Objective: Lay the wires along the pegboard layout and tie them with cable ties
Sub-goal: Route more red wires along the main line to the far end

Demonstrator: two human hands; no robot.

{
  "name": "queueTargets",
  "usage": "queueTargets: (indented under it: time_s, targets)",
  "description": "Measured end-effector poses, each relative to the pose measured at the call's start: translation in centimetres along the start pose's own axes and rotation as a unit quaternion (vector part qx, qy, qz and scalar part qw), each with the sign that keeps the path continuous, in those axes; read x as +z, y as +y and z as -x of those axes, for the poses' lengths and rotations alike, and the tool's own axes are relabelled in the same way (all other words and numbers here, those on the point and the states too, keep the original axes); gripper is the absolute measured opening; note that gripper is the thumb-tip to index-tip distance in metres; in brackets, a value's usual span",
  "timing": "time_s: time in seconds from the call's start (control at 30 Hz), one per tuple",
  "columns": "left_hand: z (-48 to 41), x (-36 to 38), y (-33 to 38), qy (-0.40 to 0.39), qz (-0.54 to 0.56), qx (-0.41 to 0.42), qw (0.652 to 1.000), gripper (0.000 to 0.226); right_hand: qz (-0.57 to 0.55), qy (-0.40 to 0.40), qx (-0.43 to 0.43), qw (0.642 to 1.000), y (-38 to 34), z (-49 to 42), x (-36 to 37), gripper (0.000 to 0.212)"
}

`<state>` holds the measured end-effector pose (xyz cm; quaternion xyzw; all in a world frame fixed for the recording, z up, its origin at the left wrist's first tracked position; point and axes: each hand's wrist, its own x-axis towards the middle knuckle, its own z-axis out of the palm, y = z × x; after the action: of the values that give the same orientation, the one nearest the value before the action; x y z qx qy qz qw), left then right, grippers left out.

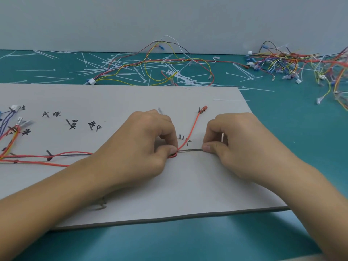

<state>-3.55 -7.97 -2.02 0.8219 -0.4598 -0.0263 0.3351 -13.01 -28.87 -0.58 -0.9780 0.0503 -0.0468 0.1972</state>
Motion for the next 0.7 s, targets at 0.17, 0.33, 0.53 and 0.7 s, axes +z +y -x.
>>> queueTargets:
  time_s: [0.17,0.33,0.53,0.7]
  targets:
    - [1.1,-0.9,-0.7,0.013,-0.01,0.009,1.0,0.009,0.04,0.033,-0.011,0.999,-1.1,-0.2,-0.1,0.029]
    - [1.6,-1.9,-1.9,0.05,-0.012,-0.033,0.998,0.012,0.039,0.064,-0.046,0.996,-1.5,0.1,0.5,0.026]
    - [0.6,-2.9,-2.4,0.006,-0.011,-0.086,0.996,0.026,0.016,0.09,-0.067,0.994,1.5,0.6,-0.5,0.014]
    - [-0.1,-3.3,-2.6,-0.032,-0.017,-0.097,0.995,0.02,-0.029,0.141,-0.089,0.986,3.2,1.1,-0.3,0.035]
